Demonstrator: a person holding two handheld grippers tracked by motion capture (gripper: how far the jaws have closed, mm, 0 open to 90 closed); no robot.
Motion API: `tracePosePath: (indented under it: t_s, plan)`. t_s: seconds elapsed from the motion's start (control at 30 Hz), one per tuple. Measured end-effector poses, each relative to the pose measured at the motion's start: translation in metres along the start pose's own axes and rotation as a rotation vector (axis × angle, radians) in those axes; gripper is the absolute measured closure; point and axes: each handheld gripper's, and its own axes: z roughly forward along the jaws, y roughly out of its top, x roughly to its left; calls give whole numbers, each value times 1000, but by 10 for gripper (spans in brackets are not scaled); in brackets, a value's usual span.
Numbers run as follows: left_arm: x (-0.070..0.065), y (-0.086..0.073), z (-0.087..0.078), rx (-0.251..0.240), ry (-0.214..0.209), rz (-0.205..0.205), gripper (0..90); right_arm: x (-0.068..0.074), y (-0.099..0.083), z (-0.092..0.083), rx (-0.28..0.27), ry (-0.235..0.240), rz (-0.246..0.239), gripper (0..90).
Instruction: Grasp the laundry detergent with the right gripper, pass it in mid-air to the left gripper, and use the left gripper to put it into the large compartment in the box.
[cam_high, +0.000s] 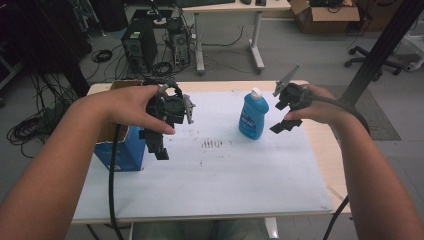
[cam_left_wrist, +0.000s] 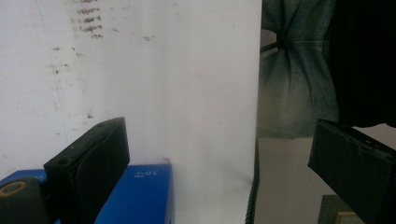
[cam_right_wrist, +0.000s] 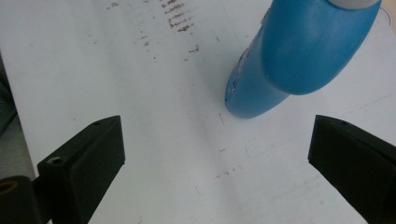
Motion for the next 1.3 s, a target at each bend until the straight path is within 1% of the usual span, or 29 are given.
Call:
tracePosePath:
  t_s: [0.07, 0.1, 0.17, 0.2, 0.23, 0.43, 0.5, 0.53, 0.6, 0.63, 0.8, 0.93, 0.97, 1.0, 1.03, 1.07, 1.1, 1.13, 1.17, 1.2, 1.23, 1.3]
  plan:
    - [0, -1, 0, 0, 0, 0, 54, -1, -5, 3, -20, -10, 9, 36]
    - [0, -1, 0, -3, 0, 0, 54, -1, -5, 3, -20, -10, 9, 36]
    - [0, -2, -1, -5, 2, -4, 54, -2, -8, 5, -43, -17, 21, 36]
    - [0, -2, -1, -5, 2, -3, 54, -3, -11, 8, -65, -20, 35, 35]
    - [1, -2, -1, -3, 2, -3, 54, -3, -11, 8, -65, -20, 35, 35]
    - [0, -4, -2, -1, 4, -8, 54, -6, -20, 17, -114, -34, 82, 36]
    - [0, -5, -2, -3, 4, -9, 54, -7, -23, 20, -139, -46, 95, 35]
    - [-1, -5, -2, -1, 4, -10, 54, -7, -23, 20, -139, -46, 95, 35]
    - [-1, -5, -3, -2, 5, -11, 54, -8, -27, 23, -161, -56, 109, 34]
    - [-1, -5, -3, -3, 5, -11, 54, -8, -27, 23, -161, -56, 109, 34]
    - [-1, -6, -3, -2, 6, -15, 55, -11, -33, 30, -196, -74, 131, 33]
    - [-1, -6, -3, -4, 7, -14, 54, -13, -39, 37, -227, -87, 158, 32]
    - [0, -6, -3, -2, 6, -12, 54, -13, -39, 37, -227, -87, 158, 32]
    - [0, -6, -3, -2, 6, -14, 54, -14, -41, 40, -239, -89, 169, 30]
    - [0, -6, -3, -3, 6, -12, 54, -14, -41, 40, -239, -89, 169, 30]
    - [0, -6, -3, -2, 5, -11, 54, -15, -42, 44, -252, -90, 178, 29]
    - [0, -6, -2, -7, 7, -14, 54, -15, -42, 44, -252, -90, 178, 29]
    - [0, -6, -2, -6, 7, -13, 54, -15, -42, 47, -267, -98, 187, 29]
    - [0, -6, -2, -6, 7, -13, 54, -15, -42, 47, -267, -98, 187, 29]
    - [0, -6, -2, -6, 7, -14, 54, -15, -43, 50, -295, -110, 194, 27]
    - [1, -6, -2, -4, 8, -13, 54, -15, -43, 50, -295, -110, 194, 27]
    - [1, -6, -2, -2, 6, -13, 54, -16, -44, 52, -330, -119, 206, 24]
